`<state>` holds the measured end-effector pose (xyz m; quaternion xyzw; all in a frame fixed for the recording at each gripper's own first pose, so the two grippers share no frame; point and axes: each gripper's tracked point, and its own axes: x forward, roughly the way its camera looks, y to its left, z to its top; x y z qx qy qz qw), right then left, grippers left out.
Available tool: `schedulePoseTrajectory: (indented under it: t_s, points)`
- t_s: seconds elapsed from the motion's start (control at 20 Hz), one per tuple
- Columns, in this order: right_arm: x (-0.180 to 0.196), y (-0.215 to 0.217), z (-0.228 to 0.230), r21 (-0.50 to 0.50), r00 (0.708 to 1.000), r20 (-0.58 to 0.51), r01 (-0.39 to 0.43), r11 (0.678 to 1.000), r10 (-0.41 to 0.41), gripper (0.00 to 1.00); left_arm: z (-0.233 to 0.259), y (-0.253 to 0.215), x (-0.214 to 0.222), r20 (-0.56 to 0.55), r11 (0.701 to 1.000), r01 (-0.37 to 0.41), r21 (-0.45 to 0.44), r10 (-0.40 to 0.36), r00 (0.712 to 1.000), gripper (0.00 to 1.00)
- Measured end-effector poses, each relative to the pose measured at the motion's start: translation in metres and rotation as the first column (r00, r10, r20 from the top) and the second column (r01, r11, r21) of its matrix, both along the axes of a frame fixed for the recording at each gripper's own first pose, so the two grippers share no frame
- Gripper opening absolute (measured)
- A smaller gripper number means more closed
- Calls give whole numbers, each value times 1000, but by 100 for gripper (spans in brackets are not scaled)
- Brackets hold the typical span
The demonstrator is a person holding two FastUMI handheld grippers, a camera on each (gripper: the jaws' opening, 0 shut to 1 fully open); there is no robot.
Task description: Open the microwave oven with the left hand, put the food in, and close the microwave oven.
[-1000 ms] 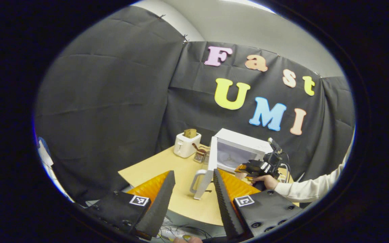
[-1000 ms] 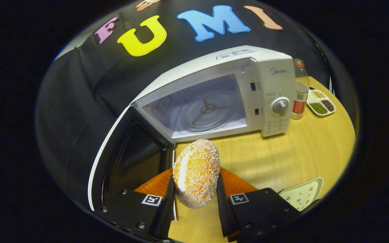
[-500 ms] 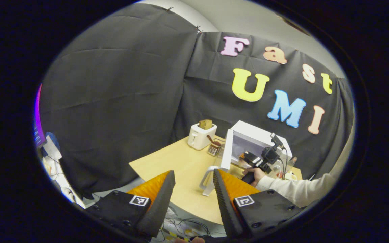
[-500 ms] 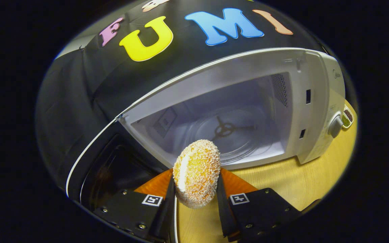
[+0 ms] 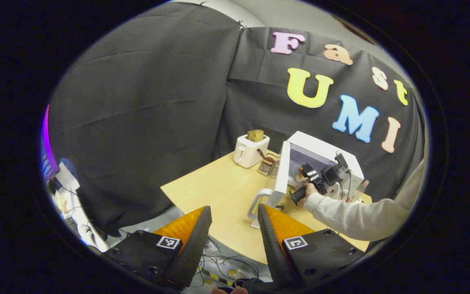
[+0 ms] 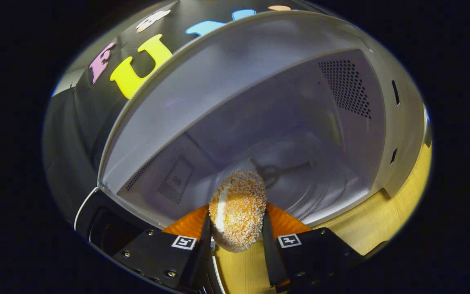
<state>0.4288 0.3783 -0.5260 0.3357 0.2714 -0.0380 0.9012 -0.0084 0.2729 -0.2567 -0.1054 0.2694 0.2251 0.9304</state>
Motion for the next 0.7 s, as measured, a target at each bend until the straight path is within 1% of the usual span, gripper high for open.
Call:
schedulePoseTrajectory:
  t_s: [0.15, 0.25, 0.3, 0.4, 0.45, 0.5, 0.55, 0.6, 0.7]
  points:
    - [7, -8, -15, 18, 998, -16, 57, 998, -56, 58, -5, -3, 7, -14, 1000, 16, 6, -16, 1000, 77]
    - [7, -4, -15, 13, 997, -3, 73, 997, -73, 57, -7, -4, 9, -26, 1000, 25, 12, -25, 999, 77]
    - [7, -4, -17, 12, 997, 3, 75, 997, -75, 65, -8, -3, 11, -28, 1000, 25, 11, -24, 999, 82]
    - [10, -5, -18, 12, 996, 17, 85, 996, -85, 65, -11, -3, 13, -29, 1000, 23, 0, -23, 999, 82]
    - [12, -5, -18, 18, 995, 23, 95, 995, -95, 65, -13, -3, 13, -30, 1000, 23, -1, -23, 999, 77]
    - [16, -7, -18, 19, 994, 26, 102, 995, -102, 70, -14, -2, 13, -33, 1000, 22, 0, -22, 999, 77]
    - [20, -7, -18, 23, 994, 25, 107, 994, -108, 71, -15, -2, 13, -34, 1000, 21, 2, -21, 999, 82]
    - [21, -7, -19, 24, 993, 24, 112, 993, -112, 75, -14, -1, 13, -35, 1000, 20, 4, -20, 999, 82]
    - [21, -9, -17, 20, 992, 24, 120, 993, -120, 77, -14, 1, 11, -32, 1000, 16, 4, -16, 999, 77]
